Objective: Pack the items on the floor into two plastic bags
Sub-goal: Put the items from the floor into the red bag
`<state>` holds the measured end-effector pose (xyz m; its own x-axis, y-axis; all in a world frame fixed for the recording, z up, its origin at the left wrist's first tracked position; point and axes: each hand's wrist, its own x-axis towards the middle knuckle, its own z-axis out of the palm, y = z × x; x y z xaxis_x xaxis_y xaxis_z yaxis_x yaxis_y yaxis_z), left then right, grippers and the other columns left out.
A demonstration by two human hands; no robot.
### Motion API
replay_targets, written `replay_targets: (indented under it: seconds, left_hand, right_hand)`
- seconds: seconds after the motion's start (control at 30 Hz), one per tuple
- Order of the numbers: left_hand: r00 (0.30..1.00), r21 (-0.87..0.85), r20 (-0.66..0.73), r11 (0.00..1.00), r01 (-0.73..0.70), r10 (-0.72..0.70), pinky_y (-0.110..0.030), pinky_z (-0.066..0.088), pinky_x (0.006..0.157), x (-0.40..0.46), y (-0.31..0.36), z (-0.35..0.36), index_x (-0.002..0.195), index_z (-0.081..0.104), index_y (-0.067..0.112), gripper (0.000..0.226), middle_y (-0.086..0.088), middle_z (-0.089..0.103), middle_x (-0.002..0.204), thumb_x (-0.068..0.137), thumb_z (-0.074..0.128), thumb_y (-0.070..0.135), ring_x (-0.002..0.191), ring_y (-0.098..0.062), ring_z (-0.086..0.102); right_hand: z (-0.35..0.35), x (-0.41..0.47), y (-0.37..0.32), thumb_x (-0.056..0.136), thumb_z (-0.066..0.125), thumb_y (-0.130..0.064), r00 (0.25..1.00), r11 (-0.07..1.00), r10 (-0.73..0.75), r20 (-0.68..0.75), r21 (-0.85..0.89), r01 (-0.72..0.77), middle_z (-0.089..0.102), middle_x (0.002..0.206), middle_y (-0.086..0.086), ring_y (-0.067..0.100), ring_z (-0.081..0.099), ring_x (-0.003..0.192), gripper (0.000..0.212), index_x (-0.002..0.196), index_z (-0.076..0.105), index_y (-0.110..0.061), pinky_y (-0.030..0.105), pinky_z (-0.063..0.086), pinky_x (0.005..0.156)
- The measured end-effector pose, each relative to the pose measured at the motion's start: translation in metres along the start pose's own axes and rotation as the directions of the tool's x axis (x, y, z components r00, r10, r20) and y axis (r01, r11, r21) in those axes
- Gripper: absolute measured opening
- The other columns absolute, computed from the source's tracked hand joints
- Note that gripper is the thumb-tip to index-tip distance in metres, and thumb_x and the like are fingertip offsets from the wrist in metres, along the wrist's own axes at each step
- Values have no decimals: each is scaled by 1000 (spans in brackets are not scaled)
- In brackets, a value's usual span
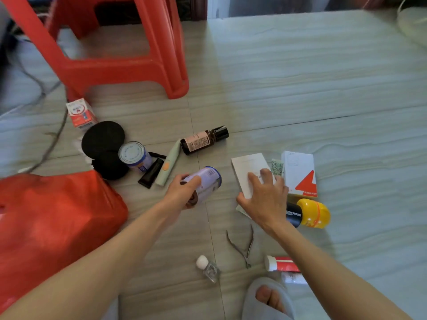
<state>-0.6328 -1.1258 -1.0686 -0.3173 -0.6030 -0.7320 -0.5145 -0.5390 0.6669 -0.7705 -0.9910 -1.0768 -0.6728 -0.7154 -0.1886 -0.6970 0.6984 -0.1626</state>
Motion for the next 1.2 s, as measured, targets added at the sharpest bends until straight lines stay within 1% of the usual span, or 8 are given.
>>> replay_targets:
  seconds: [0.2, 0.37, 0.5, 0.6, 0.77, 1.0, 1.1, 1.2]
  left_hand:
    - [971, 202, -17, 952, -229, 237, -21, 35, 45, -57, 98, -56, 122, 47, 7, 38, -6, 45, 63, 89, 53, 25, 52, -16, 40]
    - [865, 217, -142, 868, -446, 480, -25, 39, 48, -148, 172, -110, 112, 48, 12, 28, -3, 47, 71, 89, 55, 27, 57, -16, 44]
    - [801, 176, -212, 828, -532, 559, -28, 44, 52, -213, 179, -157, 108, 49, 15, 25, -3, 49, 70, 87, 56, 26, 57, -17, 47]
    - [797, 122, -312, 854, -505, 516, -26, 41, 54, -242, 148, -199, 102, 53, 14, 18, -6, 48, 68, 86, 55, 23, 54, -16, 44]
    - [842, -40, -447, 933, -357, 303, -20, 37, 49, -256, 59, -275, 101, 55, 9, 21, -6, 43, 63, 88, 56, 26, 50, -16, 42]
    - [864, -381, -499, 880, -283, 62, -38, 51, 71, -264, -17, -339, 111, 53, 5, 39, -24, 58, 106, 84, 56, 32, 83, -31, 56]
    - [840, -424, -541, 853, -303, 30, -35, 50, 66, -268, -35, -347, 106, 51, 6, 32, -19, 55, 103, 86, 54, 30, 84, -28, 55]
    - [832, -452, -555, 839, -303, 2, -35, 51, 66, -270, -48, -347, 92, 51, 10, 21, -17, 55, 98, 84, 55, 30, 80, -25, 56]
  right_hand:
    - [-108, -9, -27, 74, 57, -49, 983, 991, -134, -129, 5, 136, 47, 130, 9, 37, 41, 113, 52, 117, 58, -21, 42, 37, 89]
    - [-196, -35, -89, 76, 59, -50, 963, 973, -191, -192, 90, 211, 44, 137, 4, 33, 39, 122, 56, 126, 55, -25, 42, 33, 97]
    - [-233, -72, -143, 78, 60, -47, 964, 912, -190, -188, 330, 244, 43, 131, 4, 30, 43, 115, 56, 128, 52, -23, 38, 37, 97]
    - [-234, -108, -181, 75, 62, -47, 927, 849, -324, -191, 372, 374, 44, 129, 4, 29, 44, 115, 53, 121, 59, -20, 37, 38, 99]
    - [-212, -151, -227, 65, 41, -63, 754, 751, -654, -59, 72, 656, 45, 133, 6, 29, 42, 119, 72, 119, 61, -21, 36, 31, 100]
    - [-195, -171, -294, 60, 37, -64, 580, 584, -807, 109, 292, 758, 51, 120, -2, 17, 51, 106, 71, 112, 64, -25, 28, 40, 93]
    - [-187, -182, -301, 71, 52, -47, 513, 537, -840, 177, 411, 737, 49, 111, -9, 5, 48, 99, 48, 109, 65, -22, 10, 33, 82]
    - [-173, -187, -302, 75, 56, -42, 465, 520, -854, 233, 418, 745, 50, 112, -5, 9, 50, 103, 42, 110, 64, -20, 16, 36, 88]
